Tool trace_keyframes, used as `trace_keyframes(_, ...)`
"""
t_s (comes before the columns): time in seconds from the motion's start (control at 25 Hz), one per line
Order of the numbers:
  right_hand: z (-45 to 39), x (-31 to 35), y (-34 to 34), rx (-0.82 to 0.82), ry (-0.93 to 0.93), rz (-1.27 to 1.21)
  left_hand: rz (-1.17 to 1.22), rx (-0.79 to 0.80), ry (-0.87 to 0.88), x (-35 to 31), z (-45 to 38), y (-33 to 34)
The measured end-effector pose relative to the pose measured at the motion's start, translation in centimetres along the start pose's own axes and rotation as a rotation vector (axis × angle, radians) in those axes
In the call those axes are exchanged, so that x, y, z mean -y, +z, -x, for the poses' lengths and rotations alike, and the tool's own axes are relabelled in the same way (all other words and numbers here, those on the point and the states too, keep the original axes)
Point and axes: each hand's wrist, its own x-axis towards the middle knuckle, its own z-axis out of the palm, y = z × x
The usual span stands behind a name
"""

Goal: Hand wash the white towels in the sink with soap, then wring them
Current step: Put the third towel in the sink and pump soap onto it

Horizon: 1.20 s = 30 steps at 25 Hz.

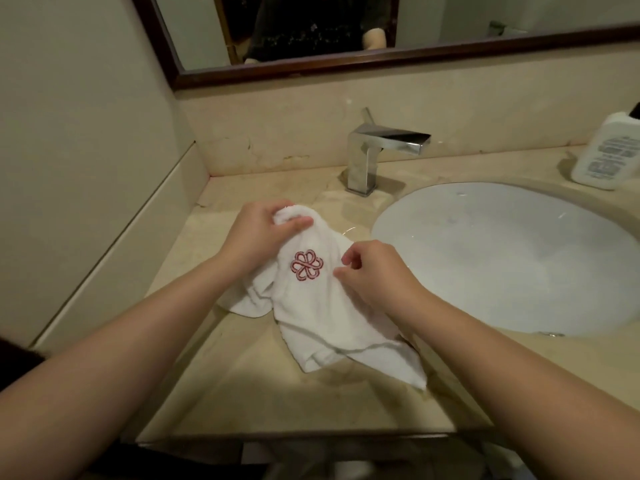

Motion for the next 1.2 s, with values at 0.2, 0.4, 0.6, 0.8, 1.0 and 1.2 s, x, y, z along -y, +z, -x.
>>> trace_keyframes(0.2, 0.6, -0.7, -2.2, -0.106, -0.035, -0.18, 0.166, -0.041, -0.04, -1.5, -0.6, 1.7)
trace_keyframes(0.4, 1.1, -2.1, -6.6, -0.26, 0.035, -0.363, 0.329, -0.064, -0.054, -4.7, -2.5, 4.2)
trace_keyframes(0.6, 0.8, -6.3, -11.5, -0.428, 0.109, -0.518, 0.525, 0.065, 0.048, -9.7, -5.7, 8.5)
trace_keyframes(0.8, 0.7, -10.3, -17.1, -0.673, 0.133, -0.489, 0.622, 0.147, 0.103, -15.2, -9.1, 14.3)
trace_keyframes(1.0, 1.0, -14.3, -20.7, -0.768, 0.122, -0.23, 0.404, 0.144, 0.213, -16.9, -11.7, 18.9)
trace_keyframes(1.2, -0.2, -15.8, -21.8, -0.815, 0.09, -0.19, 0.398, 0.156, 0.223, -16.2, -13.4, 21.4)
